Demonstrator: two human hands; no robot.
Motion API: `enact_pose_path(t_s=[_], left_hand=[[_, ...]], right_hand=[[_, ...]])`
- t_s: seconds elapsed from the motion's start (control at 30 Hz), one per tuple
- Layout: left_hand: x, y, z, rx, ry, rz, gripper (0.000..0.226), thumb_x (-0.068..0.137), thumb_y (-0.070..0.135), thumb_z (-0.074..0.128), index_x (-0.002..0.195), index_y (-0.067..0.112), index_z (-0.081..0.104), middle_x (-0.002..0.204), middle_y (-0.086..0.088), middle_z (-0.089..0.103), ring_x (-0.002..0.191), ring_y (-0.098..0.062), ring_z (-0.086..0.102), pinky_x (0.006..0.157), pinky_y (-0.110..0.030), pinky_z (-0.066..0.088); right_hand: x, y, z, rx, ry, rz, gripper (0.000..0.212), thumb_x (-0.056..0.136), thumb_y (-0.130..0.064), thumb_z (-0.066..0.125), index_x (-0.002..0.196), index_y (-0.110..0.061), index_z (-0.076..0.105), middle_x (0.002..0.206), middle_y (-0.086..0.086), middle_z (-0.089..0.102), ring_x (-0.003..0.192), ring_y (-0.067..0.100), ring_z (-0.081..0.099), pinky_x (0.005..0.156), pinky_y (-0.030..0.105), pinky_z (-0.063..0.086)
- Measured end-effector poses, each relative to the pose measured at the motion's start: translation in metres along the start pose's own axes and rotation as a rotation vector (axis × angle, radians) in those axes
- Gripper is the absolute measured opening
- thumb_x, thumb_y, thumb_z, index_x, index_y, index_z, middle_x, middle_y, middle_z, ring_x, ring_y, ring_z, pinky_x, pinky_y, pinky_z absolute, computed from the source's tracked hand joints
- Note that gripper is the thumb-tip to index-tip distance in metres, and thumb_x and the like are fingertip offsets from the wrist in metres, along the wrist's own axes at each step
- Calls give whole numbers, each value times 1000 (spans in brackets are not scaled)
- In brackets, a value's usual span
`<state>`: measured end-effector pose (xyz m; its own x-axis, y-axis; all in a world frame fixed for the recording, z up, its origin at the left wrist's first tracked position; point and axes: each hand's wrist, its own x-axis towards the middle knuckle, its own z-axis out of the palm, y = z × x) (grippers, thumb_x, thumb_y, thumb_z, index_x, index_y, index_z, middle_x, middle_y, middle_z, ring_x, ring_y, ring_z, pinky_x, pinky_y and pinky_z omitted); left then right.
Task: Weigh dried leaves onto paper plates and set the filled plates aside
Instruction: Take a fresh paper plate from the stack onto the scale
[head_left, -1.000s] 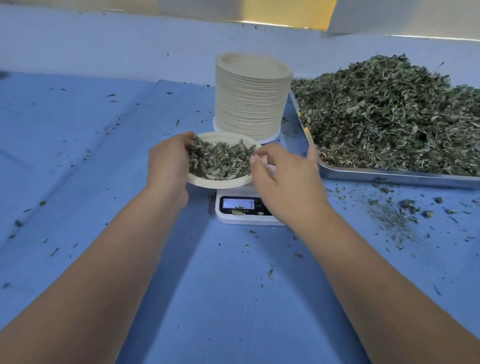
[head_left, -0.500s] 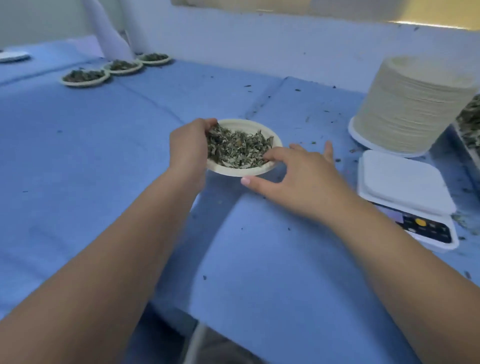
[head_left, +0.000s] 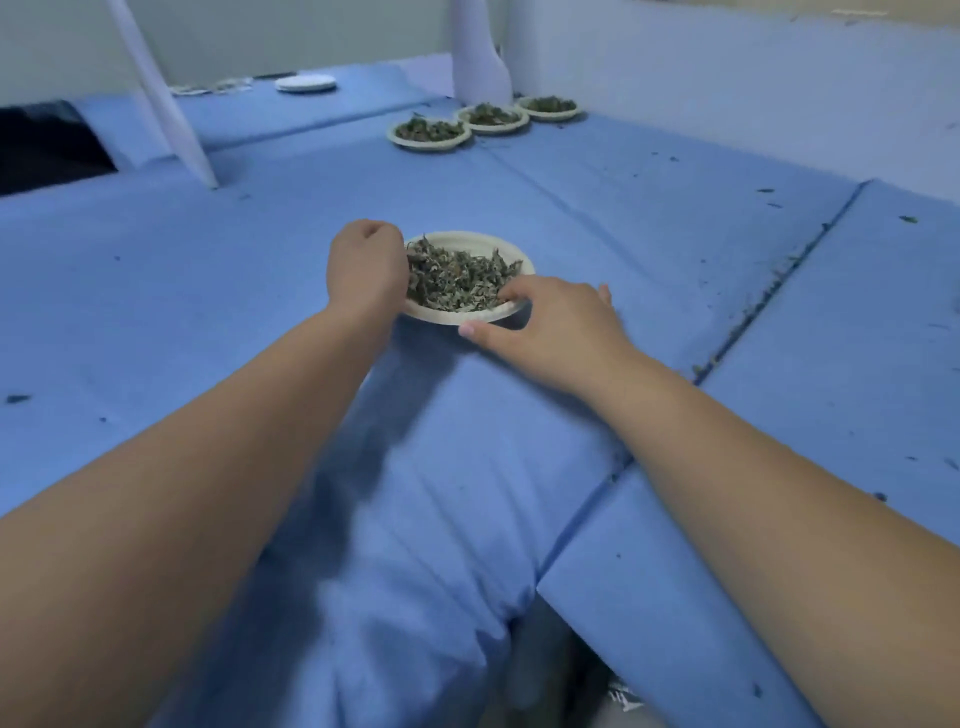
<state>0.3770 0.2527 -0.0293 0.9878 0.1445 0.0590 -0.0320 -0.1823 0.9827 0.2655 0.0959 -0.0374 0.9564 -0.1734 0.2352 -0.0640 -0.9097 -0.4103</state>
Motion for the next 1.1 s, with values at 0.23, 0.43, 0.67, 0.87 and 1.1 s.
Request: enact_pose_path(t_s=[0.23, 0.43, 0.67, 0.87, 1.1], left_hand=[[87, -12, -31, 92, 72, -20, 11, 91, 18, 47, 88, 18, 58, 74, 3, 51, 64, -17, 43, 54, -29, 33], [130, -30, -34, -183, 216, -17, 24, 86, 15, 48, 104, 18, 64, 93, 5, 63, 90, -19, 66, 96, -44, 58], [135, -37, -29, -170, 183, -10, 33, 72, 29, 43, 99, 25, 63, 98, 14, 64, 97, -14, 68, 94, -46, 58], [140, -37, -26, -122, 147, -31, 41, 72, 33, 45, 107, 21, 64, 104, 7, 67, 103, -18, 68, 94, -46, 58], [138, -39, -23, -78, 116, -3, 29, 86, 20, 51, 111, 21, 66, 109, 6, 69, 104, -19, 68, 95, -45, 57]], right_hand=[[89, -11, 49, 8, -37, -13, 60, 83, -73, 58, 118, -24, 61, 118, 1, 67, 114, 28, 58, 95, 43, 47], [178, -24, 95, -173, -133, -32, 72, 96, -70, 30, 151, -24, 32, 158, 10, 35, 147, 29, 27, 116, 60, 19], [278, -58, 132, -197, -123, 16, 74, 95, -68, 28, 150, -21, 33, 155, 13, 39, 143, 32, 33, 114, 59, 23], [344, -76, 156, -212, -143, 32, 75, 94, -69, 28, 153, -22, 29, 157, 14, 38, 143, 34, 34, 114, 57, 25], [385, -80, 165, -181, -150, 21, 75, 94, -67, 30, 154, -22, 28, 157, 10, 39, 144, 33, 34, 116, 56, 23]])
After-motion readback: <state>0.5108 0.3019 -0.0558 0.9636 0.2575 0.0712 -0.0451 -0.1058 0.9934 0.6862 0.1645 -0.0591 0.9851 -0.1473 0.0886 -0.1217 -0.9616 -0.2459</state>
